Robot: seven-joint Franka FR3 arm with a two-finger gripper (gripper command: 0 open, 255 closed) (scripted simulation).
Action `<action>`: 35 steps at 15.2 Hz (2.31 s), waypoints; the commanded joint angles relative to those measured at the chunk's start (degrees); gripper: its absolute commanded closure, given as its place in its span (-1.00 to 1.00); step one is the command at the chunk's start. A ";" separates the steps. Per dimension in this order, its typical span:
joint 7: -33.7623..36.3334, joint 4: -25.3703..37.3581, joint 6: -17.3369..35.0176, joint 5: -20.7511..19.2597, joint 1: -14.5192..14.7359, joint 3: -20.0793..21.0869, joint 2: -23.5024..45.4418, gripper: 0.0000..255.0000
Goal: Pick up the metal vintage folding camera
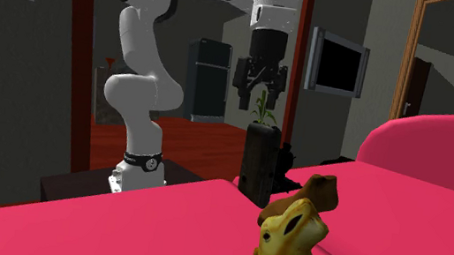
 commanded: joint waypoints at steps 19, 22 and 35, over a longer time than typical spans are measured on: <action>2.40 -2.15 11.72 0.18 0.92 2.54 8.60 1.00; 2.40 -1.94 11.51 0.17 0.91 2.52 8.61 1.00; 2.73 5.86 1.13 -0.04 0.80 2.15 6.02 1.00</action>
